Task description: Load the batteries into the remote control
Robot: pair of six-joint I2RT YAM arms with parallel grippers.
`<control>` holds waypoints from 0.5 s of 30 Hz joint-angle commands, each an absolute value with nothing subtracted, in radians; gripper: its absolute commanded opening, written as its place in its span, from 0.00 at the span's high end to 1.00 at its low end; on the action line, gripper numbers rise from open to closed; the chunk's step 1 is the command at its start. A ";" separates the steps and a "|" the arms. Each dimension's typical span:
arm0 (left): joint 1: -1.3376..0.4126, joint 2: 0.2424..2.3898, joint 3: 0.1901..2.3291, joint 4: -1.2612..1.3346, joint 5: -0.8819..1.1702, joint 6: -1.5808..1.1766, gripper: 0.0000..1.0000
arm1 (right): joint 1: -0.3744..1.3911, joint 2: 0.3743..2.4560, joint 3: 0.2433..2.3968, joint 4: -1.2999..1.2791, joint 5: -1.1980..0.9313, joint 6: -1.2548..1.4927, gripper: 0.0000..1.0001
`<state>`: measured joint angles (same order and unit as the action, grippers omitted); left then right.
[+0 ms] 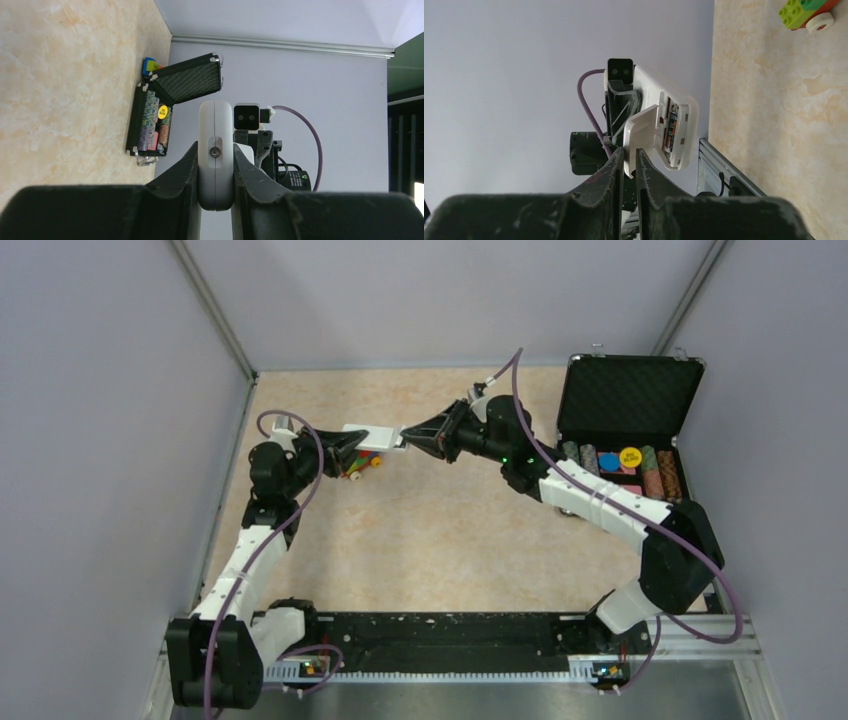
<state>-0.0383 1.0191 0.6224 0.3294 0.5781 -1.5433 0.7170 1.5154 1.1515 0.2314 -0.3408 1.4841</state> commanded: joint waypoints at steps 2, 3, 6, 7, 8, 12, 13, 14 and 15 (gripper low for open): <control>-0.041 1.000 0.637 0.421 0.591 -1.542 1.00 | 0.708 1.476 1.148 0.168 -0.347 1.443 0.84; -0.041 1.000 0.637 0.419 0.591 -1.541 1.00 | 0.708 1.475 1.149 0.162 -0.347 1.440 0.84; -0.040 1.000 0.638 0.414 0.591 -1.539 1.00 | 0.706 1.476 1.155 0.136 -0.347 1.430 0.82; -0.041 1.000 0.636 0.415 0.591 -1.537 1.00 | 0.706 1.475 1.156 0.129 -0.344 1.428 0.81; -0.041 1.000 0.636 0.415 0.591 -1.537 1.00 | 0.706 1.476 1.158 0.122 -0.344 1.423 0.81; -0.040 1.000 0.635 0.413 0.590 -1.537 1.00 | 0.706 1.475 1.177 0.086 -0.335 1.400 0.81; -0.040 1.000 0.635 0.412 0.590 -1.535 1.00 | 0.705 1.473 1.181 0.079 -0.333 1.390 0.81; -0.041 1.000 0.636 0.410 0.591 -1.536 1.00 | 0.704 1.473 1.184 0.073 -0.332 1.385 0.81; -0.040 0.999 0.636 0.411 0.591 -1.537 1.00 | 0.702 1.474 1.187 0.065 -0.331 1.383 0.80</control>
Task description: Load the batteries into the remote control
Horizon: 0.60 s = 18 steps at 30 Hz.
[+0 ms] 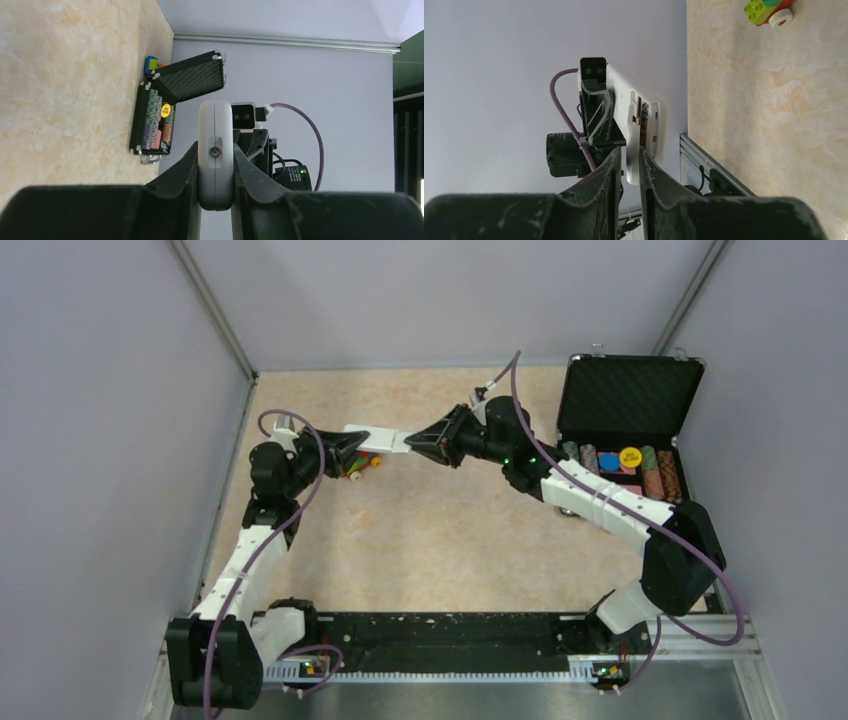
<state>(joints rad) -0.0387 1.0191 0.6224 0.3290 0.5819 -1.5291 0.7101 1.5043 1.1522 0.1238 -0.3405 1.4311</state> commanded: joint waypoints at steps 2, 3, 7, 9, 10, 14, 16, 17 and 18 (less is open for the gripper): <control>-0.041 0.999 0.635 0.410 0.592 -1.537 1.00 | 0.700 1.476 1.192 0.056 -0.331 1.374 0.80; -0.040 0.997 0.635 0.410 0.592 -1.537 1.00 | 0.700 1.476 1.196 0.049 -0.331 1.369 0.80; -0.040 0.997 0.636 0.405 0.592 -1.532 1.00 | 0.698 1.476 1.210 0.023 -0.328 1.348 0.80; -0.041 0.997 0.636 0.399 0.591 -1.527 1.00 | 0.698 1.475 1.226 0.003 -0.324 1.328 0.79; -0.040 0.997 0.635 0.399 0.592 -1.526 1.00 | 0.699 1.476 1.235 -0.020 -0.321 1.319 0.78; -0.040 1.002 0.635 0.397 0.593 -1.527 1.00 | 0.698 1.477 1.261 -0.060 -0.315 1.293 0.77; -0.040 1.003 0.638 0.398 0.598 -1.528 1.00 | 0.699 1.480 1.264 -0.059 -0.315 1.292 0.77; -0.040 1.004 0.639 0.398 0.602 -1.528 1.00 | 0.699 1.482 1.264 -0.054 -0.317 1.291 0.76; -0.040 1.005 0.640 0.396 0.605 -1.527 1.00 | 0.698 1.485 1.266 -0.052 -0.318 1.290 0.77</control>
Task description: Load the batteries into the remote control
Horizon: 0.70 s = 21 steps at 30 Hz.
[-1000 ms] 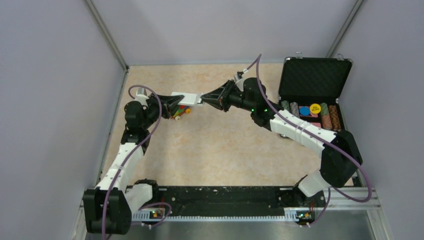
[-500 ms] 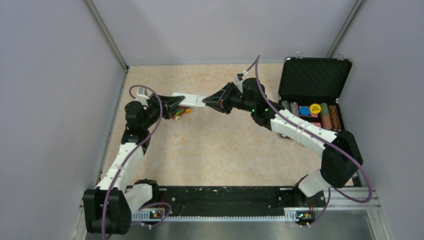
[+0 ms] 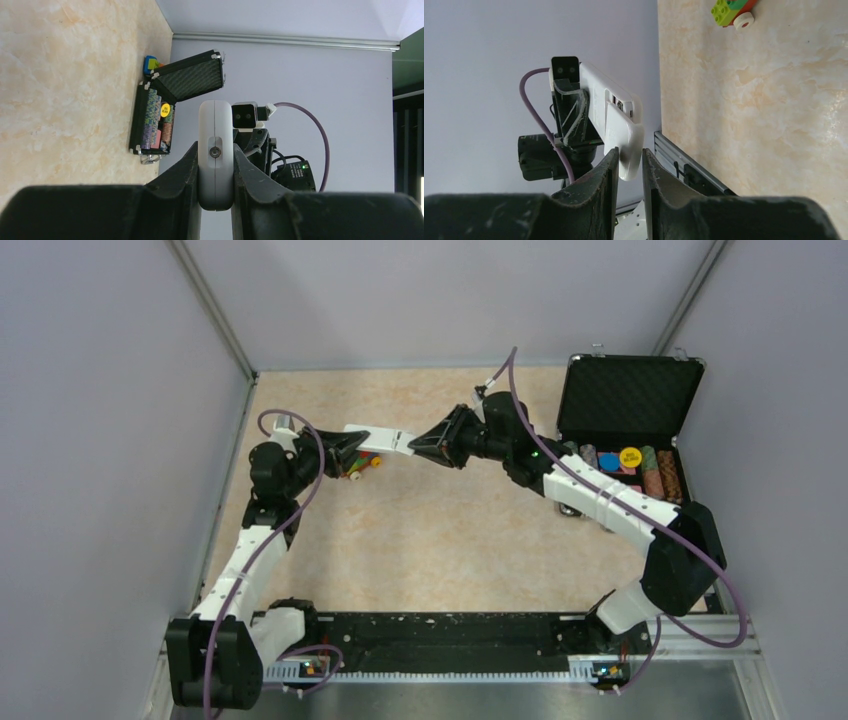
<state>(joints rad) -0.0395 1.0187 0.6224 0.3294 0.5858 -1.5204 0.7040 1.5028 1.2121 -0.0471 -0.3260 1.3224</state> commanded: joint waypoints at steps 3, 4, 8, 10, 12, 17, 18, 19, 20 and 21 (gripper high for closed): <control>-0.041 1.009 0.641 0.396 0.612 -1.525 1.00 | 0.698 1.494 1.272 -0.040 -0.322 1.286 0.76; -0.040 1.011 0.642 0.396 0.615 -1.523 1.00 | 0.698 1.496 1.276 -0.034 -0.324 1.283 0.75; -0.040 1.021 0.647 0.394 0.635 -1.521 1.00 | 0.699 1.504 1.280 -0.020 -0.331 1.261 0.71; -0.040 1.027 0.650 0.389 0.647 -1.517 1.00 | 0.698 1.507 1.281 -0.013 -0.336 1.247 0.70; -0.040 1.032 0.654 0.380 0.656 -1.509 1.00 | 0.698 1.510 1.283 -0.012 -0.342 1.234 0.70; -0.040 1.031 0.660 0.360 0.665 -1.499 1.00 | 0.697 1.520 1.285 -0.036 -0.351 1.201 0.70; -0.040 1.031 0.662 0.355 0.666 -1.497 1.00 | 0.698 1.523 1.287 -0.041 -0.352 1.194 0.71; -0.040 1.031 0.663 0.351 0.666 -1.496 1.00 | 0.699 1.523 1.286 -0.046 -0.350 1.187 0.73; -0.040 1.029 0.666 0.343 0.666 -1.497 1.00 | 0.697 1.521 1.283 -0.050 -0.343 1.183 0.75; -0.040 1.030 0.667 0.331 0.663 -1.498 1.00 | 0.697 1.518 1.280 -0.052 -0.335 1.175 0.79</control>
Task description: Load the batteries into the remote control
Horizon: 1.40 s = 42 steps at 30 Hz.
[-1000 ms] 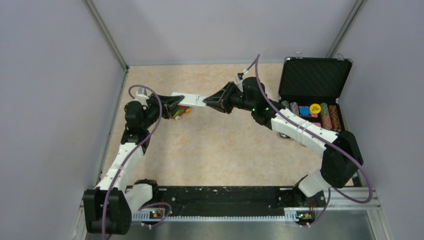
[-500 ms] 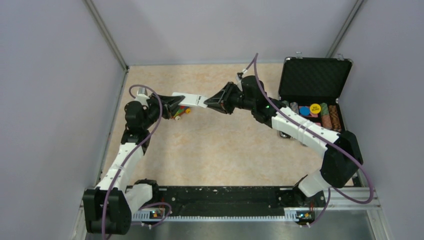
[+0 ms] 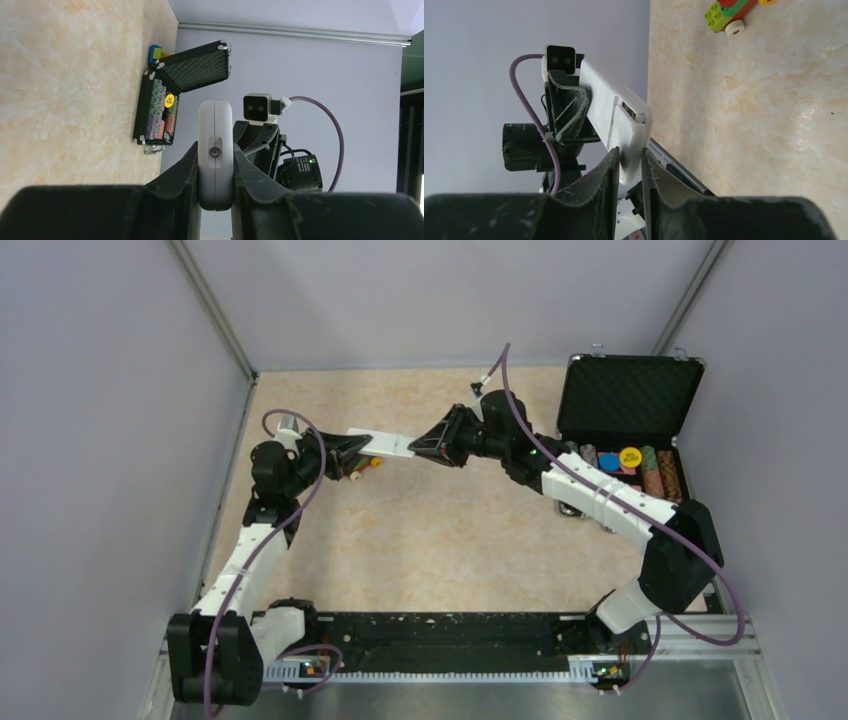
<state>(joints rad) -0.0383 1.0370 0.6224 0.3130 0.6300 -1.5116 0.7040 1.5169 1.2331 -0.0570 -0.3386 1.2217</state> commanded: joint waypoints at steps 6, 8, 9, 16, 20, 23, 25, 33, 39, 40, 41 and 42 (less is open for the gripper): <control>-0.041 1.032 0.675 0.291 0.657 -1.533 1.00 | 0.698 1.498 1.246 0.012 -0.303 1.159 0.93; -0.040 1.033 0.674 0.288 0.654 -1.534 1.00 | 0.698 1.494 1.227 0.038 -0.301 1.173 0.94; -0.041 1.032 0.673 0.290 0.654 -1.534 1.00 | 0.699 1.493 1.221 0.047 -0.299 1.183 0.95; -0.040 1.034 0.673 0.330 0.646 -1.549 1.00 | 0.697 1.448 1.131 0.119 -0.250 1.273 1.00; -0.040 1.042 0.671 0.393 0.647 -1.559 1.00 | 0.696 1.442 1.084 0.170 -0.265 1.348 1.00; -0.040 1.040 0.673 0.430 0.642 -1.539 1.00 | 0.696 1.447 1.075 0.182 -0.291 1.385 1.00; -0.041 1.037 0.674 0.447 0.639 -1.521 1.00 | 0.695 1.449 1.073 0.189 -0.306 1.413 1.00; -0.040 1.028 0.667 0.532 0.648 -1.462 1.00 | 0.695 1.467 1.078 0.196 -0.332 1.446 1.00; -0.041 1.027 0.664 0.564 0.652 -1.473 1.00 | 0.695 1.482 1.084 0.185 -0.342 1.428 1.00; -0.040 1.028 0.665 0.564 0.653 -1.476 1.00 | 0.695 1.484 1.089 0.173 -0.343 1.418 1.00; -0.041 1.028 0.664 0.567 0.653 -1.478 1.00 | 0.695 1.485 1.090 0.170 -0.344 1.413 1.00; -0.042 1.028 0.664 0.567 0.655 -1.484 1.00 | 0.695 1.486 1.091 0.168 -0.343 1.406 1.00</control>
<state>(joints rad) -0.0387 1.0435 0.6266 0.4126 0.6365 -1.4620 0.6975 1.4750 1.0737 0.2024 -0.3172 1.4410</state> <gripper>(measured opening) 0.261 0.095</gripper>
